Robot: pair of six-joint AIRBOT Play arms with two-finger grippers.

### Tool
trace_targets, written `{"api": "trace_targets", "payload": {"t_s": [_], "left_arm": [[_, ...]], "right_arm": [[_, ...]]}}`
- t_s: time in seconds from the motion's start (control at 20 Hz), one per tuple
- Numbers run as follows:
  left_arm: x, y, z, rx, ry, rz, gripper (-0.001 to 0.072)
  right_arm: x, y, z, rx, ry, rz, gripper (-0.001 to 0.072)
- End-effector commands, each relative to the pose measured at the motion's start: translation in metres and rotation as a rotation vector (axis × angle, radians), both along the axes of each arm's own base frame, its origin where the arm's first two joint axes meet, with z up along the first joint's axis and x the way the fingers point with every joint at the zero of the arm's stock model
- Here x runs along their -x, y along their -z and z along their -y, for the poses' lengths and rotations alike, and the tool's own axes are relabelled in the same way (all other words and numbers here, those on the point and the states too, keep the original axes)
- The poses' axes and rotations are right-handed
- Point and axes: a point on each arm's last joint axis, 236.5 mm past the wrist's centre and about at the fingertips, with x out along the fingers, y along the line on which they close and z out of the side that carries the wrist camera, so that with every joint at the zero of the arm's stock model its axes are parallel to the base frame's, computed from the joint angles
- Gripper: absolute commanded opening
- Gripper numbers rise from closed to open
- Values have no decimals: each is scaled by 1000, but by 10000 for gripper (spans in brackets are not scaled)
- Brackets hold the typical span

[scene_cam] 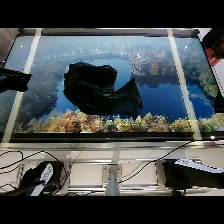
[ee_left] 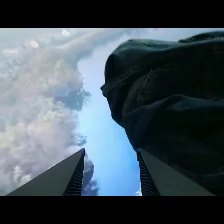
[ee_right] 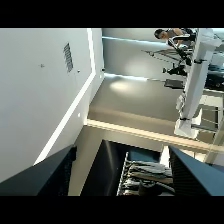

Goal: Fold the clothes and pants, and hang the long-sleeved shirts on hangers.

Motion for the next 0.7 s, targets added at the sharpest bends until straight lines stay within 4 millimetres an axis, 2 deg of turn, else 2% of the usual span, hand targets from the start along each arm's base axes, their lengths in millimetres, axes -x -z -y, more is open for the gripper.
{"api": "trace_targets", "payload": {"t_s": [0.0,0.05,0.5,0.65], "left_arm": [[-3,23,0,6,-3,-65,496],[-5,28,-1,19,-10,-81,564],[-18,64,-5,99,-49,-190,565],[-19,69,-5,107,-54,-202,565]], "right_arm": [[0,0,0,1,1,1,672],[0,0,0,1,1,1,672],[0,0,0,1,1,1,672],[0,0,0,1,1,1,672]]}}
